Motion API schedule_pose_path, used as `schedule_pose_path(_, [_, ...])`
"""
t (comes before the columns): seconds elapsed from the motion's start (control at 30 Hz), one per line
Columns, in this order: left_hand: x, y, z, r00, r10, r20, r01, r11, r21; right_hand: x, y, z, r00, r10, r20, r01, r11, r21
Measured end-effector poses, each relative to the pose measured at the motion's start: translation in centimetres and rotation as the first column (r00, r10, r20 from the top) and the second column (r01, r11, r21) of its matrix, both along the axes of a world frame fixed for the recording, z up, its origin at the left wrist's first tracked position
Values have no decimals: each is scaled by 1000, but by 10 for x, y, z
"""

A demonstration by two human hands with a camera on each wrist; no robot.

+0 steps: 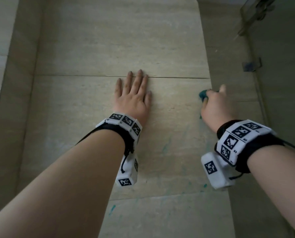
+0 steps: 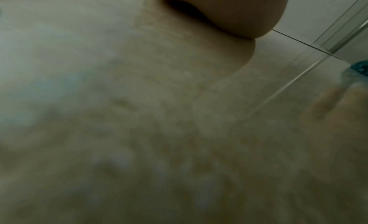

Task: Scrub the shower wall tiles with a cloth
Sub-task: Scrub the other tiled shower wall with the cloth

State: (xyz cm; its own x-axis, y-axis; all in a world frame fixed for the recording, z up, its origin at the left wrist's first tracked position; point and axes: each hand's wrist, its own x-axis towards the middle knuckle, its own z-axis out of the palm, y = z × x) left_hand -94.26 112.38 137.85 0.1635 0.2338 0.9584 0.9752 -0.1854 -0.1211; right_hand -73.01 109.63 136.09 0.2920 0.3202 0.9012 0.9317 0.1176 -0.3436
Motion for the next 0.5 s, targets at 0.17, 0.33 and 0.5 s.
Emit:
schedule_pose_path(0.17, [0, 2, -1, 1000, -6, -1, 6, 1000, 21, -10, -2, -24, 949, -58, 308, 30, 995, 95])
schedule_pose_path(0.33, [1, 2, -2, 1000, 1, -1, -1, 1000, 26, -1, -7, -18, 990, -107, 94, 105, 994, 28])
schedule_pose_path(0.5, [0, 2, -2, 1000, -9, 2, 9, 1000, 24, -12, -12, -46, 979, -161, 124, 165, 986, -24])
